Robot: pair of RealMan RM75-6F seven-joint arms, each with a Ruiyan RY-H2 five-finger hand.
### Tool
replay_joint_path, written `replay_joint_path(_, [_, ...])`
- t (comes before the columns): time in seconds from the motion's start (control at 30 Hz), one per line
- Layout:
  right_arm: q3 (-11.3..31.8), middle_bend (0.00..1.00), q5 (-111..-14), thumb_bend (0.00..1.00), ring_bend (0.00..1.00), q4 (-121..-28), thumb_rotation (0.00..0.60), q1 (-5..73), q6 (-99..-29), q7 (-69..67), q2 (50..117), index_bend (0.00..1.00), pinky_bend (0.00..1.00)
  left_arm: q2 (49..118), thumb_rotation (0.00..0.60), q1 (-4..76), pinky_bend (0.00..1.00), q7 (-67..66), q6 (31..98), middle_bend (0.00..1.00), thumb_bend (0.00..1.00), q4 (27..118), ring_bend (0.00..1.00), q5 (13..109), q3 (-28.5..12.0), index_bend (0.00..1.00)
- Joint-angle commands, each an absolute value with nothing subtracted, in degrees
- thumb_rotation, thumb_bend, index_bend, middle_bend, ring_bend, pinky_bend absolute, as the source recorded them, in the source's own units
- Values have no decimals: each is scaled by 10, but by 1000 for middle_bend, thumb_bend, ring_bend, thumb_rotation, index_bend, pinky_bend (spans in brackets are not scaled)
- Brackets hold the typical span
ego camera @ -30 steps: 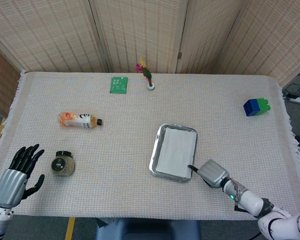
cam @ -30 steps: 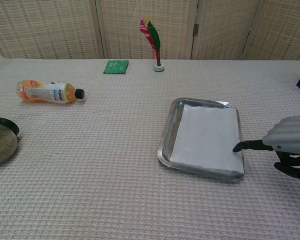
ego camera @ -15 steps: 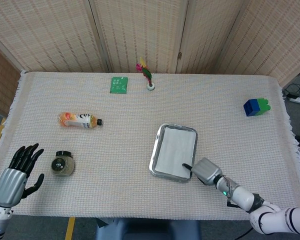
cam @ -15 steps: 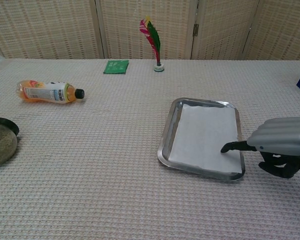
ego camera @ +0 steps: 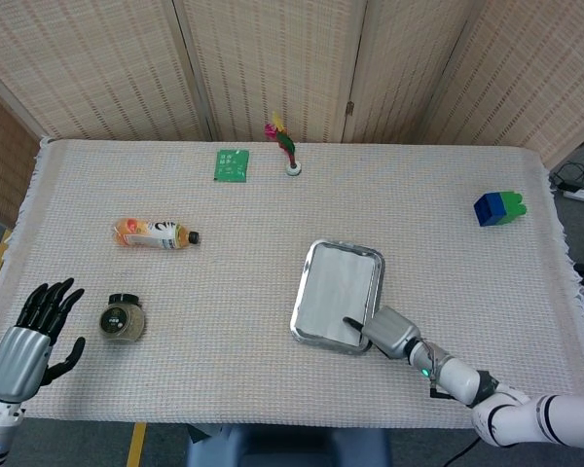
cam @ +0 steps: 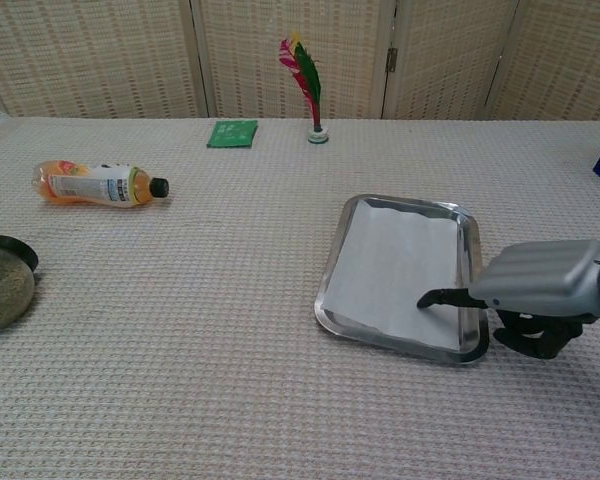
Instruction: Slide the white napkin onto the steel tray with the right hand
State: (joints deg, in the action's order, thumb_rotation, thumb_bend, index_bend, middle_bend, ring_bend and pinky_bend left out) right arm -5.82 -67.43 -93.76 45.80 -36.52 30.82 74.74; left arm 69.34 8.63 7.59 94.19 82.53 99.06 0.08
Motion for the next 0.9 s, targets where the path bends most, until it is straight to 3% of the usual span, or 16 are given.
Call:
replay_joint_path(0.03, [-60, 1000, -685, 724, 1000, -944, 600, 455, -377, 304, 740, 60, 1000, 693, 600, 86, 39, 76, 942, 0, 523, 825, 0, 989, 0, 0])
replay_joint_path(0.37, [-72, 1000, -733, 724, 1000, -993, 600, 424, -442, 287, 680, 61, 1000, 697, 600, 87, 39, 66, 937, 0, 524, 824, 0, 988, -1, 0])
replay_joint_path(0.47, [-69, 1000, -760, 724, 1000, -1006, 600, 405, -482, 263, 662, 61, 995, 698, 600, 88, 39, 64, 937, 0, 523, 823, 0, 987, -1, 0])
replay_joint_path(0.53, [-66, 976, -787, 724, 983, -1007, 600, 381, -529, 238, 654, 61, 935, 698, 600, 88, 39, 63, 936, 0, 523, 822, 0, 986, -1, 0])
replay_joint_path(0.6, [-62, 842, -813, 723, 866, -1001, 600, 350, -587, 200, 655, 50, 783, 699, 600, 88, 39, 63, 935, 0, 523, 820, 0, 984, -2, 0])
replay_joint_path(0.67, [-61, 549, -828, 724, 616, -993, 600, 326, -622, 144, 656, 13, 521, 699, 600, 89, 39, 62, 933, 0, 524, 819, 0, 983, -3, 0])
replay_joint_path(0.7, [-62, 439, -831, 724, 528, -991, 600, 313, -634, 94, 653, 5, 454, 700, 600, 89, 39, 61, 932, 0, 523, 818, 0, 981, -3, 0])
replay_joint_path(0.73, [-63, 250, -834, 724, 377, -989, 600, 304, -643, 57, 649, 0, 357, 700, 600, 90, 39, 61, 930, 0, 524, 818, 0, 980, -4, 0])
replay_joint_path(0.8, [-68, 59, -855, 721, 195, -969, 600, 278, -677, -2, 647, 0, 242, 701, 600, 90, 38, 60, 925, 0, 524, 817, 0, 974, -5, 0])
replay_joint_path(0.83, [-72, 9, -863, 703, 105, -958, 600, 266, -692, -11, 646, 0, 155, 700, 600, 91, 37, 59, 924, 0, 523, 818, 0, 973, -5, 0])
replay_joint_path(0.9, [-77, 0, -872, 652, 24, -939, 600, 234, -737, -14, 644, 0, 52, 701, 600, 91, 36, 57, 921, 0, 523, 818, 0, 970, -6, 0])
